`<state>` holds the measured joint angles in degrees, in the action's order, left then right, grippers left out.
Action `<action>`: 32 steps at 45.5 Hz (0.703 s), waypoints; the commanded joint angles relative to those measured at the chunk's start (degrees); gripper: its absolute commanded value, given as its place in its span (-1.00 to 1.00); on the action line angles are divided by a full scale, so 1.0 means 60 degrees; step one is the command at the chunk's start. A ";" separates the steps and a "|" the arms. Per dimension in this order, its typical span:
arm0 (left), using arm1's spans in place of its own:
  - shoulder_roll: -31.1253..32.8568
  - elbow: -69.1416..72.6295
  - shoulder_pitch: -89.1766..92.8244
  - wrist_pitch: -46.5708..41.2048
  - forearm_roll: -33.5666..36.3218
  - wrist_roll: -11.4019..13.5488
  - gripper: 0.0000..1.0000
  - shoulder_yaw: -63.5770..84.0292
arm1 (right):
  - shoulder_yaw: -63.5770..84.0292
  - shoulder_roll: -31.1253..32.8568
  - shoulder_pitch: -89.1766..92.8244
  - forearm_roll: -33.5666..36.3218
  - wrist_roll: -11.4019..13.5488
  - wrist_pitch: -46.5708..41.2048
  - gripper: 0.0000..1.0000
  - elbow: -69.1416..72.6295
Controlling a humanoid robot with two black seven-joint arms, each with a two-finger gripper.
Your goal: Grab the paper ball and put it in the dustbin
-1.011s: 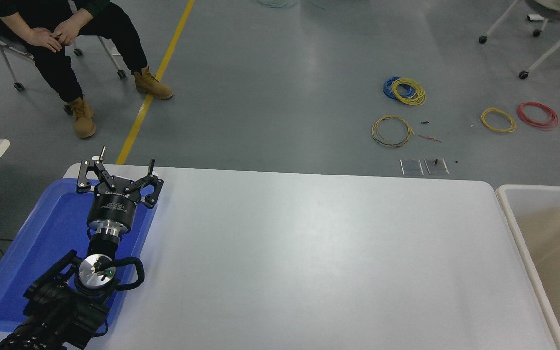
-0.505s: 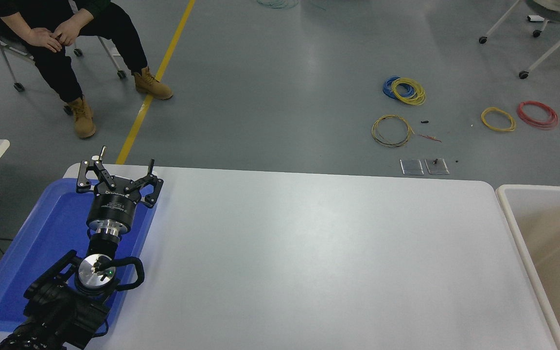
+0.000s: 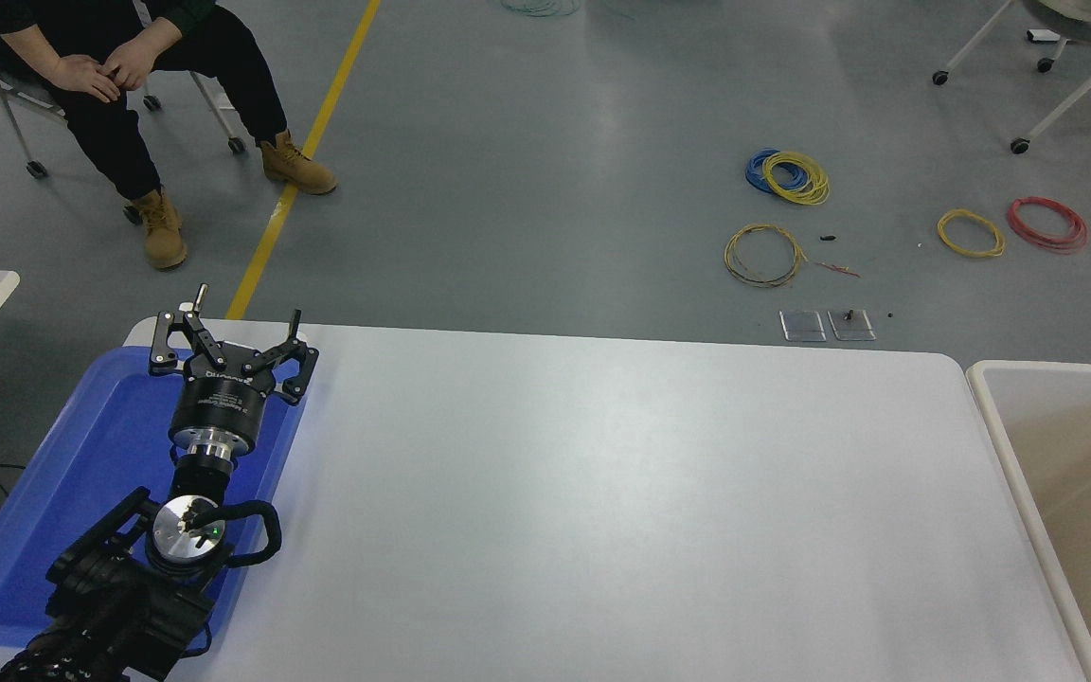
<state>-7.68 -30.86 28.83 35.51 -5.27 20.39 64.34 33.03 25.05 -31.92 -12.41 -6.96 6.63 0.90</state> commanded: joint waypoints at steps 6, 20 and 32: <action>0.0005 0.0001 0.0000 0.0000 -0.0001 0.0000 1.00 0.0000 | -0.0376 -0.0015 0.0017 0.0134 0.0003 0.0213 1.00 0.0012; 0.0005 0.0001 0.0000 0.0000 0.0014 0.0000 1.00 0.0000 | -0.2324 0.0029 -0.0100 0.0192 0.0003 0.0155 1.00 0.0026; -0.0009 0.0001 0.0000 0.0000 -0.0001 0.0000 1.00 0.0000 | -0.4638 -0.0015 -0.1007 0.0193 0.0003 0.0067 1.00 0.0245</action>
<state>-7.69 -30.85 28.83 35.51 -5.27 20.39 64.34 16.44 25.18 -33.78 -11.32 -6.93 7.48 1.23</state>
